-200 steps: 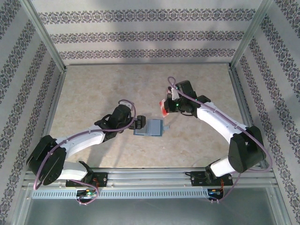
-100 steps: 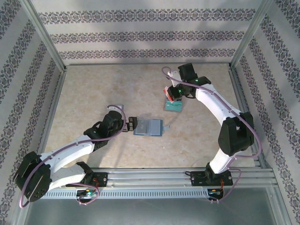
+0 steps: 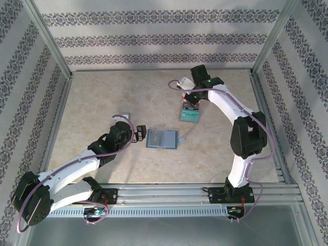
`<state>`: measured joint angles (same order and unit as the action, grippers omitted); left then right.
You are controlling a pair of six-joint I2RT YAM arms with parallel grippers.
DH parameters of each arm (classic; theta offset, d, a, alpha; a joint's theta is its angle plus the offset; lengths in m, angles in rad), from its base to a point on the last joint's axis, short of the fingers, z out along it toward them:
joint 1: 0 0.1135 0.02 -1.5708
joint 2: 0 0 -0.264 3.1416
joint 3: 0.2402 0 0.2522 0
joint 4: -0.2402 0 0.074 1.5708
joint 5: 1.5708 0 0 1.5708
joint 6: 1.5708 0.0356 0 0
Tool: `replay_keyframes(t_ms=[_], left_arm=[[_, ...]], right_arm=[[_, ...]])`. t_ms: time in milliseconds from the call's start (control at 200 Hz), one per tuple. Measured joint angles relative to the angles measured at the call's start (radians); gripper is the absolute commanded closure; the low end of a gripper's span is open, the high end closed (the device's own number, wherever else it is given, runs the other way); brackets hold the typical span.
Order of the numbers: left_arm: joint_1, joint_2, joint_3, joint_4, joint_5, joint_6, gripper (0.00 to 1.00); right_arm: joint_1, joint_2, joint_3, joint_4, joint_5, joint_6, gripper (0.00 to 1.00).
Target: Take the credit cards out of the card holder
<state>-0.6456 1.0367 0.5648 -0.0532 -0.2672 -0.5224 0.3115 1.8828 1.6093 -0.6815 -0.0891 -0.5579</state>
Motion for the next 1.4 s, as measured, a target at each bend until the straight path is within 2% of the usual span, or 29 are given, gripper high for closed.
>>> replay_keyframes(t_ms=[355,819,1399], left_arm=[[0.007,0.000,0.000,-0.054,-0.049,0.007,0.01],[0.019,0.015,0.000,-0.069,-0.075,0.018,0.01],[0.019,0.016,0.000,-0.071,-0.074,0.018,0.01]], right_arm=[[-0.027,0.067,0.079,-0.029,0.000,-0.105,1.00],[-0.028,0.072,0.092,-0.097,-0.033,-0.227,1.00],[-0.041,0.156,0.176,-0.146,0.000,-0.254,1.00]])
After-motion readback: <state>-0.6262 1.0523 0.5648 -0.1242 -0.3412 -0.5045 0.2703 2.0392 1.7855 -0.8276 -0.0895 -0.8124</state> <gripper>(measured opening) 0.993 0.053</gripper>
